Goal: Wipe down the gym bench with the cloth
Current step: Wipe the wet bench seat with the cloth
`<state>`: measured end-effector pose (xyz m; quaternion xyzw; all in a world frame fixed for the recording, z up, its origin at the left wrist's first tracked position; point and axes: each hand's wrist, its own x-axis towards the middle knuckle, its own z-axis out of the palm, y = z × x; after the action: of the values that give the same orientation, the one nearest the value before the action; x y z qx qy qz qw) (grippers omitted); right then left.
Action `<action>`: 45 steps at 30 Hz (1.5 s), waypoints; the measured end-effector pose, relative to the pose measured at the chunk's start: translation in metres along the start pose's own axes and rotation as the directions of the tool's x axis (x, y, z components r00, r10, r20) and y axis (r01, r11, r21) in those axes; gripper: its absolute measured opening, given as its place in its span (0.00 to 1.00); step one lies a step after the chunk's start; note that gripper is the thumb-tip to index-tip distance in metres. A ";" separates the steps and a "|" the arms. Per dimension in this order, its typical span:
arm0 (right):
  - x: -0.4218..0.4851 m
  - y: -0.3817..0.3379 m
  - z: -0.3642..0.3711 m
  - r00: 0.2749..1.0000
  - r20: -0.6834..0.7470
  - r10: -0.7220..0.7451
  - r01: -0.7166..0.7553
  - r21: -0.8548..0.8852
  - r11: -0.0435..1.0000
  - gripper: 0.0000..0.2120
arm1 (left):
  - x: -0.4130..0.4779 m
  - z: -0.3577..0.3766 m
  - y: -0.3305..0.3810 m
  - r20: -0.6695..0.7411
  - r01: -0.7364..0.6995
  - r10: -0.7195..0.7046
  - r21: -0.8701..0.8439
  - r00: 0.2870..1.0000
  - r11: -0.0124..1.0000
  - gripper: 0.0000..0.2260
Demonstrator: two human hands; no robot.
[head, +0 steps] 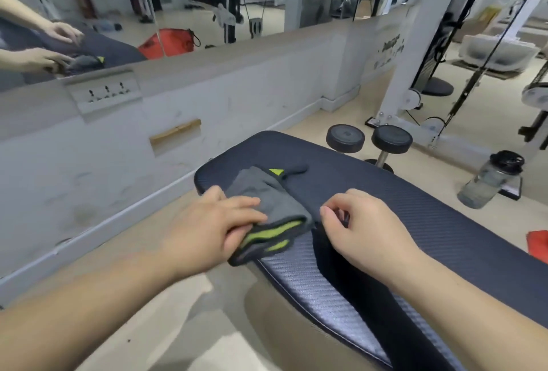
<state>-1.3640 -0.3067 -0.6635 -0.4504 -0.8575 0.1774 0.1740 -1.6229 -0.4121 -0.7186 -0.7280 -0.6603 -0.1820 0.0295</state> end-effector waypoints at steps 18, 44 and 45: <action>-0.049 0.059 -0.051 0.981 0.160 0.113 -0.125 0.072 0.989 0.12 | 0.065 -0.001 0.132 0.315 0.283 -0.385 0.324 0.867 0.903 0.14; -0.079 0.058 -0.064 0.972 0.227 0.055 -0.068 0.051 0.996 0.14 | -0.035 -0.001 0.214 0.214 0.164 -0.160 0.003 0.964 0.987 0.11; -0.079 0.056 -0.062 0.973 0.224 0.052 -0.064 0.048 0.997 0.14 | -0.033 -0.004 0.208 0.249 0.051 -0.046 -0.010 0.967 0.999 0.13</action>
<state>-1.2534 -0.3332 -0.6459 -0.4477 -0.8529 0.2553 0.0839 -1.4237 -0.4703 -0.6840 -0.7289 -0.6749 -0.0955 -0.0638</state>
